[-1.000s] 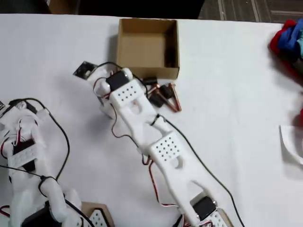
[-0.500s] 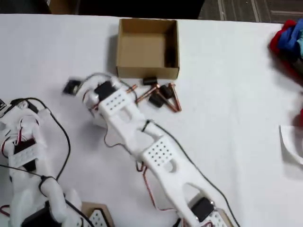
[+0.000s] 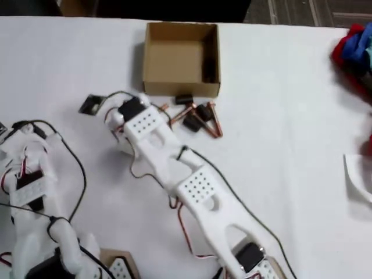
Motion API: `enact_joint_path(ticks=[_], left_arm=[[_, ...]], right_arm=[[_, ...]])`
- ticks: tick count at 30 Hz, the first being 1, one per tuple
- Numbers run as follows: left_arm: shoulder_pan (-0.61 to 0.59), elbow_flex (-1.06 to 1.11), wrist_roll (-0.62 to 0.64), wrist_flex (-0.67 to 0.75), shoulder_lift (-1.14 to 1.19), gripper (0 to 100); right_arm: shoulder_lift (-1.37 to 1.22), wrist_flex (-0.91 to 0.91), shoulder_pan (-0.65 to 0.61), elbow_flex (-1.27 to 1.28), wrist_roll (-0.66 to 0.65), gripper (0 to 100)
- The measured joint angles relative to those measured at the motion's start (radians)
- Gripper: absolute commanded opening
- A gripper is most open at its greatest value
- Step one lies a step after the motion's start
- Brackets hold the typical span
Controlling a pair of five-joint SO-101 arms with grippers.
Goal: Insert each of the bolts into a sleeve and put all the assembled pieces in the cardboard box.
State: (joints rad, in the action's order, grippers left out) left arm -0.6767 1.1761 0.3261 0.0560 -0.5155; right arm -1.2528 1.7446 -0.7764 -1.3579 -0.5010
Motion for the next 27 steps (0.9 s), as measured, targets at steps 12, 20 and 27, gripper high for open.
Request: enact_joint_path(ticks=[12, 20, 27], left_arm=[[0.0, 0.0, 0.0, 0.0, 0.0, 3], [0.0, 0.0, 0.0, 0.0, 0.0, 3], [0.0, 0.0, 0.0, 0.0, 0.0, 3]], right_arm=[[0.164, 0.003, 0.12, 0.097, 0.155, 2.4], [0.264, 0.003, 0.135, 0.477, 0.155, 17.2], [0.299, 0.003, 0.13, 0.552, 0.097, 17.7]])
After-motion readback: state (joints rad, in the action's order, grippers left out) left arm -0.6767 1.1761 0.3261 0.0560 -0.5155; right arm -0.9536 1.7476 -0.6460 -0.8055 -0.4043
